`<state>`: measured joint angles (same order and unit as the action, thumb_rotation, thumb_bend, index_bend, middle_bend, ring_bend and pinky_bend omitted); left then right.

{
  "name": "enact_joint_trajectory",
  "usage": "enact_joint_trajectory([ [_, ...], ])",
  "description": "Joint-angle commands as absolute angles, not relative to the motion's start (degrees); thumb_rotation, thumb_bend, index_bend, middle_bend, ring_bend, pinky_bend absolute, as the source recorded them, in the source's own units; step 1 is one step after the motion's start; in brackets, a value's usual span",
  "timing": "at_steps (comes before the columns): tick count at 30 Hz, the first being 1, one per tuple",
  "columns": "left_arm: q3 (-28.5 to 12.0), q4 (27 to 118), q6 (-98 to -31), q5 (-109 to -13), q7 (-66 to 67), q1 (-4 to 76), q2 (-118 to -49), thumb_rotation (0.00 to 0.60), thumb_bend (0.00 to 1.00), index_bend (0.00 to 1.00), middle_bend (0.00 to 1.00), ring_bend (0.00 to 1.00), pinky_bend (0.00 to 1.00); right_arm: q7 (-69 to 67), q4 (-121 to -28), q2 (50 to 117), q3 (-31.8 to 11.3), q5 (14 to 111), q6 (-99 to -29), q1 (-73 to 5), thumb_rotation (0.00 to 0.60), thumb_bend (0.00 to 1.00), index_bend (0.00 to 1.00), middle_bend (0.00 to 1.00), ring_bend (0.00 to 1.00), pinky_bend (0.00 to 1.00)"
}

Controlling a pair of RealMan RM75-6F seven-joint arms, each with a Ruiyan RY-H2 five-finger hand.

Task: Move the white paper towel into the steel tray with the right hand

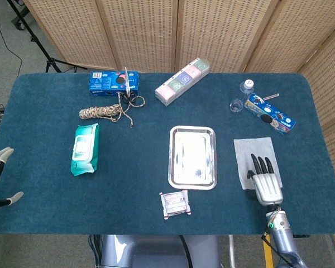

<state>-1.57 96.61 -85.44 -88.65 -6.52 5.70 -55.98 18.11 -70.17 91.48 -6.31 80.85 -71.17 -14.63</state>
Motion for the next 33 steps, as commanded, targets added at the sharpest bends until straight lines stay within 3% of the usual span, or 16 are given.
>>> enact_joint_trajectory([
  [1,-1.59,96.65,-85.45,-88.59,-6.44,5.69,-55.99,0.600,0.00,0.00,0.00,0.00,0.00,18.53,-70.61,91.35,-6.36,80.48,-70.97,-14.86,0.600,0.15,0.47,0.00,0.00,0.00],
  [9,-1.64,96.69,-85.63,-88.51,-6.62,5.57,-55.96,0.600,0.00,0.00,0.00,0.00,0.00,19.65,-71.91,91.05,-6.30,79.12,-70.31,-15.18,0.600,0.36,0.49,0.00,0.00,0.00],
  [15,-1.69,96.67,-85.51,-88.38,-6.50,5.62,-55.99,0.600,0.00,0.00,0.00,0.00,0.00,20.78,-71.92,91.18,-6.17,78.19,-69.77,-15.58,0.600,0.42,0.50,0.00,0.00,0.00],
  [19,-1.75,96.68,-85.63,-88.31,-6.61,5.56,-55.96,0.600,0.00,0.00,0.00,0.00,0.00,20.53,-71.31,91.59,-6.23,77.97,-69.69,-15.88,0.600,0.46,0.58,0.00,0.00,0.00],
  [23,-1.75,96.67,-85.54,-88.25,-6.60,5.58,-55.95,0.600,0.00,0.00,0.00,0.00,0.00,19.68,-70.73,91.90,-6.21,78.37,-70.34,-15.98,0.600,0.57,0.63,0.00,0.00,0.00],
  [29,-1.77,96.71,-85.53,-88.25,-6.61,5.58,-55.93,0.600,0.00,0.00,0.00,0.00,0.00,17.64,-70.44,92.03,-6.52,79.41,-71.90,-16.20,0.600,0.60,0.65,0.00,0.00,0.00],
  [33,-1.73,96.71,-85.73,-88.41,-7.06,5.48,-55.78,0.600,0.00,0.00,0.00,0.00,0.00,15.81,-75.52,91.20,-9.53,77.27,-72.02,-17.08,0.600,0.62,0.66,0.00,0.00,0.00],
])
